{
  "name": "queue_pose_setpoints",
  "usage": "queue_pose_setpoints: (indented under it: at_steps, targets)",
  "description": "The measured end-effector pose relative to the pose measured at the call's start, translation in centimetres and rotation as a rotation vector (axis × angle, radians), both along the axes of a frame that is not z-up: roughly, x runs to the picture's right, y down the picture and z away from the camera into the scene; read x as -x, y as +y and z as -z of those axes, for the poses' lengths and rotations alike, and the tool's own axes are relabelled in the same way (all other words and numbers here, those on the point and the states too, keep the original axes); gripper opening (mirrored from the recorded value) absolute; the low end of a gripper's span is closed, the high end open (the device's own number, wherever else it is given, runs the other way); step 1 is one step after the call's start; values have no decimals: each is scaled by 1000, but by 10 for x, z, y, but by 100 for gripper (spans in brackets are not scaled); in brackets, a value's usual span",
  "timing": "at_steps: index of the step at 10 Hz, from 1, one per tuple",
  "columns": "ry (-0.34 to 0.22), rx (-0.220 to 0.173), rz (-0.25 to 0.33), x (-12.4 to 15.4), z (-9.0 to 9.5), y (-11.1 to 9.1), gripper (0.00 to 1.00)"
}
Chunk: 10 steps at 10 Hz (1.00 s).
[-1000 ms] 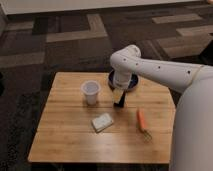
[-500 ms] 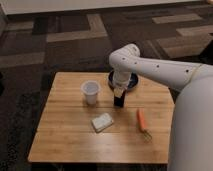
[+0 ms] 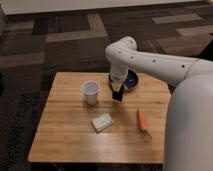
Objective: Place the eraser in the ceramic cup
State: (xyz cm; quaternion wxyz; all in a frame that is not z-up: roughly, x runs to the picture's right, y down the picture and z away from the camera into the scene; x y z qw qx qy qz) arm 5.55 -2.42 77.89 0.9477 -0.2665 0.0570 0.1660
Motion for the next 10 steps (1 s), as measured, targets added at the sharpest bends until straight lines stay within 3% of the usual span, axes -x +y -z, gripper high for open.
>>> queue_pose_setpoints:
  at_steps: [2,3,9,10]
  targets:
    - [-11,-52,22,11,12,-26,0]
    - [-13,-63,21,12,14,-30,0]
    - [-12,-64,19,12,14,-30,0]
    - [-12,-80,31,14,16,-38,0]
